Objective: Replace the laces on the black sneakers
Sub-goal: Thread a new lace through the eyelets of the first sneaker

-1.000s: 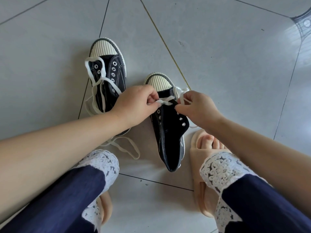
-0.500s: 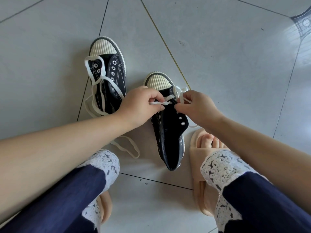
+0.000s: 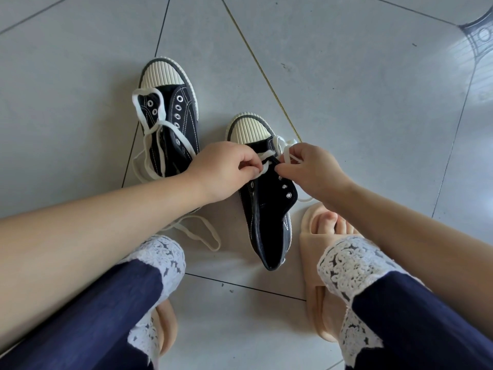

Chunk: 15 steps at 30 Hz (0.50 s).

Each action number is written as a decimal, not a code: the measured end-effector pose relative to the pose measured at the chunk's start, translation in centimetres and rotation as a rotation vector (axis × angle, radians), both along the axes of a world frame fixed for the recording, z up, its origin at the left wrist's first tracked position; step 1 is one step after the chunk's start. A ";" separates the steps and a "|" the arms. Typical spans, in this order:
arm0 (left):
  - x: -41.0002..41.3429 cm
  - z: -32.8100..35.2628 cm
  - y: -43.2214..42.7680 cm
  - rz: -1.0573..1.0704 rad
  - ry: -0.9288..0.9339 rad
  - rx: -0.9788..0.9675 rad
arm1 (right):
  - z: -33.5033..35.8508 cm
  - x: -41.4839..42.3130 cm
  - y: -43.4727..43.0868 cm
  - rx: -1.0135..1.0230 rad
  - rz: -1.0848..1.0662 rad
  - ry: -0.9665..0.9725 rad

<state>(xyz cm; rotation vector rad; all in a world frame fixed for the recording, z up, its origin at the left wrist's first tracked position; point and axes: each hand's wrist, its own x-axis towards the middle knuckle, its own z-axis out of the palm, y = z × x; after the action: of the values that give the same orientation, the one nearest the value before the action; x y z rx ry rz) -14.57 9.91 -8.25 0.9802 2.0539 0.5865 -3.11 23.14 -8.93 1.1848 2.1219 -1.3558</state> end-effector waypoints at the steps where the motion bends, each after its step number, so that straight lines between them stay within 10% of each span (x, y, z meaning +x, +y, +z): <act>1: 0.1 0.0 0.0 -0.006 0.018 -0.004 | 0.0 0.0 0.0 -0.003 -0.002 -0.002; 15: 0.0 1.0 2.0 -0.160 0.188 -0.216 | 0.2 0.0 0.0 -0.097 -0.084 0.051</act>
<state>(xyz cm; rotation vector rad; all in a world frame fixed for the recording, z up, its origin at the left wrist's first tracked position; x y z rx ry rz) -14.58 11.90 -7.29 1.0906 2.1236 0.1895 -3.15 23.15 -8.71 1.2248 2.0358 -1.5228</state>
